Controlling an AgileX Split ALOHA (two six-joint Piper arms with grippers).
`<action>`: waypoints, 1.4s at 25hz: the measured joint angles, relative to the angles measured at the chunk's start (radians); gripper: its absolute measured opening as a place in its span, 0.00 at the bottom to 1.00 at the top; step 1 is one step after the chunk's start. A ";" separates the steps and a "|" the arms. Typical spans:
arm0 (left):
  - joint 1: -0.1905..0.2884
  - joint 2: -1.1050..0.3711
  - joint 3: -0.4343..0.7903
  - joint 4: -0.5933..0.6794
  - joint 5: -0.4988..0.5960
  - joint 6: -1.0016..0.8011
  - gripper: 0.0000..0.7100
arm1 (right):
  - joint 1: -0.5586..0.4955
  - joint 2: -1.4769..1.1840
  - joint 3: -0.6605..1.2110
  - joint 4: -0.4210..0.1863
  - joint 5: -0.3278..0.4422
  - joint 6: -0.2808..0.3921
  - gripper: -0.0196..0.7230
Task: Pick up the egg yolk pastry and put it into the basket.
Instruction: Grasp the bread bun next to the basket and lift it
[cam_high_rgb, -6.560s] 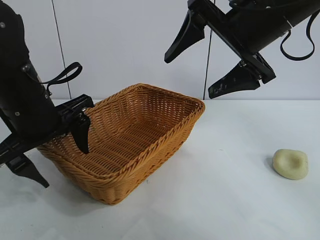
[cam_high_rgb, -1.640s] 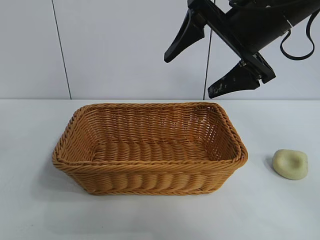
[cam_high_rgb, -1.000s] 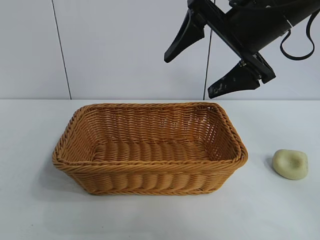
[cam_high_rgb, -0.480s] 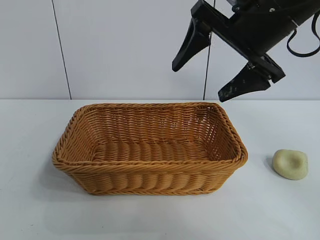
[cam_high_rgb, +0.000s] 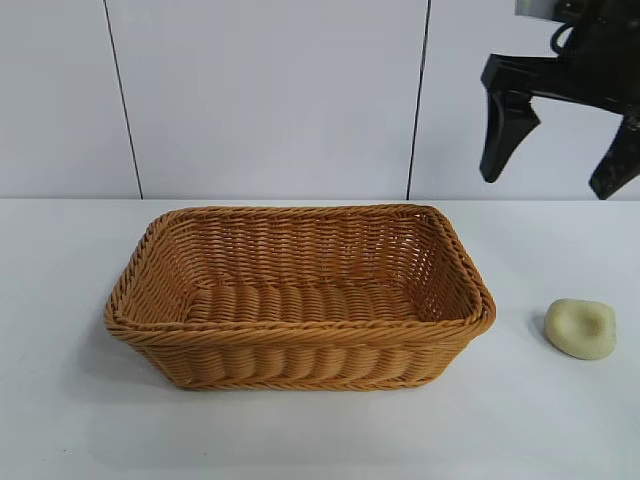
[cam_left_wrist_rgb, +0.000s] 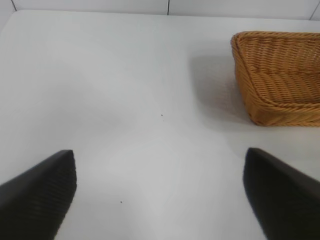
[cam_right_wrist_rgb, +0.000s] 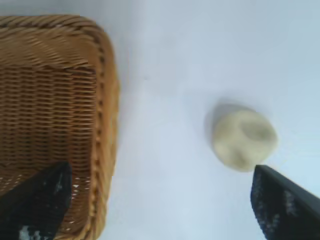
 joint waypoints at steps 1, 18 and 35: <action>0.000 0.000 0.000 0.002 0.000 0.000 0.91 | -0.024 0.007 0.000 0.000 0.000 0.000 0.96; 0.000 0.000 0.000 0.003 0.000 0.000 0.91 | -0.103 0.354 -0.001 -0.007 -0.035 0.000 0.96; 0.000 0.000 0.000 0.003 0.000 0.000 0.91 | -0.103 0.373 -0.003 -0.018 -0.076 0.003 0.15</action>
